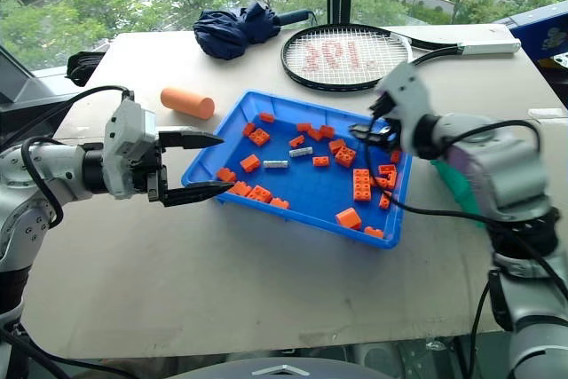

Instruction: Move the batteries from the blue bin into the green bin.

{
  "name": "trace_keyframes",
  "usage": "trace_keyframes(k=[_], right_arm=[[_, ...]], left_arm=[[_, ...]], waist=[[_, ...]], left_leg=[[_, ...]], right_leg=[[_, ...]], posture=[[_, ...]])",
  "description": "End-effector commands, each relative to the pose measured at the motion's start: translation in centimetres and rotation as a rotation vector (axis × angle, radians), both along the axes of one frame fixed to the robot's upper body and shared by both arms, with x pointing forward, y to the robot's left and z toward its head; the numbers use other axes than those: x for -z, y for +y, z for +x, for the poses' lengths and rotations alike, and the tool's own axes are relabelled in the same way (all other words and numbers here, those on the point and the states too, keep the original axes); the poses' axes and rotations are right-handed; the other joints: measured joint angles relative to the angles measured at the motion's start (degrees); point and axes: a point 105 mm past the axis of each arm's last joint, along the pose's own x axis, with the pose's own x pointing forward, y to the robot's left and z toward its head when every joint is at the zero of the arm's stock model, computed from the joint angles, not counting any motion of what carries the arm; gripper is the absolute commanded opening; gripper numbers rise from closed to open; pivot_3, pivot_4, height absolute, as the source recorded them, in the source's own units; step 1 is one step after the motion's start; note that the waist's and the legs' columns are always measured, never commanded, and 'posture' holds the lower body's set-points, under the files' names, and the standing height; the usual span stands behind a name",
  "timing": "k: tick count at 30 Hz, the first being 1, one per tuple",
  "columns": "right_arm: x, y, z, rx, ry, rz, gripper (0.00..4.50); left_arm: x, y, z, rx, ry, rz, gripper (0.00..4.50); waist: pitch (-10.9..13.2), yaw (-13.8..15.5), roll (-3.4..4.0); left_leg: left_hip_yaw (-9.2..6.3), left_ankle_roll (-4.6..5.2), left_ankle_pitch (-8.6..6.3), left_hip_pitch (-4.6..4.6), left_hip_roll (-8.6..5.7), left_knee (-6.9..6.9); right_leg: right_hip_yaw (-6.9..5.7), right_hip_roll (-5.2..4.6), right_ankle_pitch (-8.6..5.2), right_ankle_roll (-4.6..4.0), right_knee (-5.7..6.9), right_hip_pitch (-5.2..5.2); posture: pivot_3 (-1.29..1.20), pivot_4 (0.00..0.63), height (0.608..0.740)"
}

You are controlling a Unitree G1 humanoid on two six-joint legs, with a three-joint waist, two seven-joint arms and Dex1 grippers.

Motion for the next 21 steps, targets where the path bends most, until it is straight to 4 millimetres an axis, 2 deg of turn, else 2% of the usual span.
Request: trace_keyframes(k=[1,6,11,17,21], right_arm=[[0.3,2.7,0.7,-0.116,-0.046,-0.045,2.9],[2.8,4.5,1.7,-0.219,-0.017,-0.122,2.9],[3.9,5.7,2.8,-0.311,-0.019,-0.155,2.9],[4.8,7.1,4.8,-0.299,0.015,-0.166,2.9],[6.7,6.8,5.8,-0.261,0.084,-0.247,2.9]], left_arm=[[-1.5,1.3,-0.5,-0.044,-0.078,0.021,4.5],[-1.1,2.2,-1.0,-0.098,-0.08,0.012,4.5],[-1.1,2.2,-1.0,-0.116,-0.093,-0.001,4.5],[-1.1,2.4,-1.3,-0.13,-0.1,-0.008,4.5],[-1.1,2.5,-1.3,-0.136,-0.103,-0.01,4.5]], waist=[[0.03,0.23,-0.04],[0.03,0.68,-0.04],[0.04,0.42,-0.04],[0.04,-0.43,-0.04],[0.04,-0.8,-0.03]], left_leg=[[0.03,0.0,0.0,-0.01,-0.06,0.02],[0.02,-0.01,0.0,0.02,-0.12,0.03],[0.02,-0.04,0.01,0.05,-0.1,0.01],[0.01,-0.09,0.04,0.05,-0.09,-0.05],[-0.04,-0.12,0.05,0.05,-0.09,-0.08]], right_leg=[[-0.01,-0.06,0.0,0.0,0.0,-0.02],[-0.04,-0.18,0.0,0.01,0.03,-0.01],[-0.02,-0.14,0.01,0.0,0.1,-0.04],[-0.02,-0.11,0.01,0.0,0.11,-0.09],[-0.02,-0.12,0.01,0.0,0.1,-0.09]], posture=[[0.0,0.15,0.74],[0.0,0.15,0.74],[0.0,0.15,0.74],[0.0,0.15,0.74],[0.0,0.15,0.74]])
